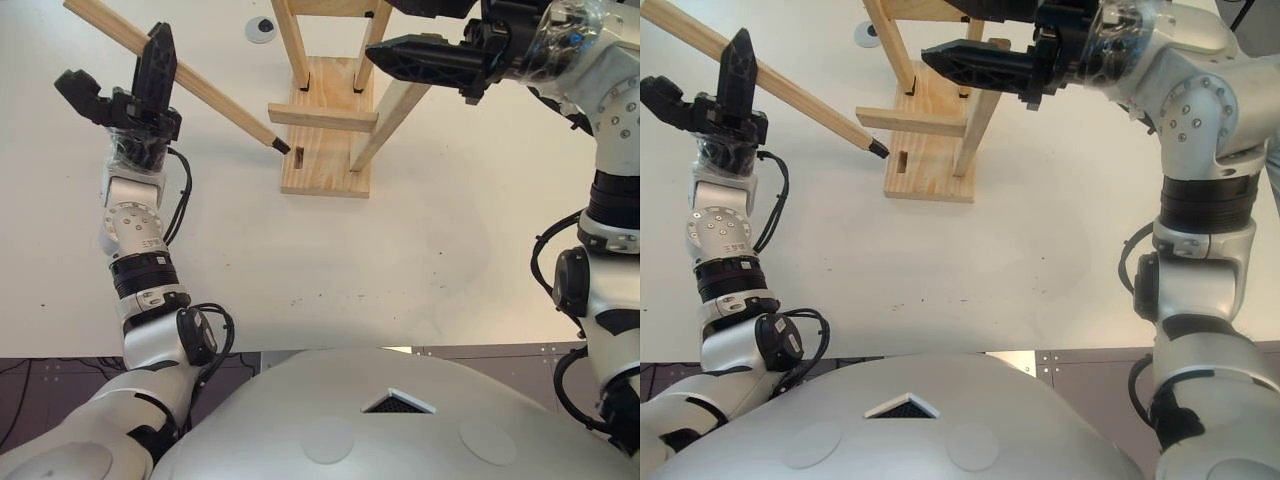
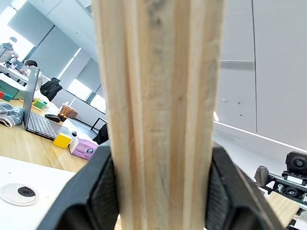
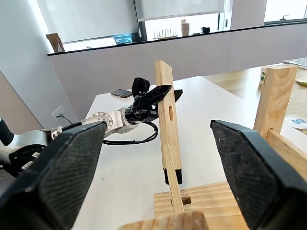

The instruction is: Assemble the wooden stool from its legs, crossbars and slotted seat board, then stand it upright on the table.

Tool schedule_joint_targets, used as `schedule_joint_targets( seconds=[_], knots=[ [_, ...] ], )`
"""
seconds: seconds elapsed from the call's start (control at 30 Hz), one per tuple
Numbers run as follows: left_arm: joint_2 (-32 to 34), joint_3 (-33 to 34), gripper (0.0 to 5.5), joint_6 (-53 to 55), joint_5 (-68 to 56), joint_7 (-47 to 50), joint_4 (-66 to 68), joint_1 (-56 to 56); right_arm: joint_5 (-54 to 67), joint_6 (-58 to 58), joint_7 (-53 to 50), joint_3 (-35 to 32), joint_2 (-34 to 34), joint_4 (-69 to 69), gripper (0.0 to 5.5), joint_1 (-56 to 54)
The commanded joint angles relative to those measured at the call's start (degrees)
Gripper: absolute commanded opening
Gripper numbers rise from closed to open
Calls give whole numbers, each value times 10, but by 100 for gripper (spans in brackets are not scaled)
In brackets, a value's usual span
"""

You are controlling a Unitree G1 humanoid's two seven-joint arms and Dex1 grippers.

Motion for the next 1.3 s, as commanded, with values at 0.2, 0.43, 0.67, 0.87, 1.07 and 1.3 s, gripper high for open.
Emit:
schedule_joint_targets(
  seconds=[0.2,0.43,0.67,0.87,1.07,1.3],
  knots=[
    [-29,-21,203,-68,63,-29,60,1,-19,8,17,14,-10,-3,402,-22],
    [11,-47,203,-96,115,-60,100,-5,-24,7,17,14,-12,-17,402,-9],
    [84,-91,203,-39,129,-111,54,6,-20,8,7,8,-9,-32,402,9],
    [110,-108,203,-9,136,-104,39,4,-18,5,-9,5,-1,-43,402,22],
    [98,-144,203,4,154,-93,-31,57,14,14,-58,-44,23,-35,402,11],
    [85,-174,203,17,151,-62,-130,110,62,17,-153,-131,64,4,402,-30]
  ],
)
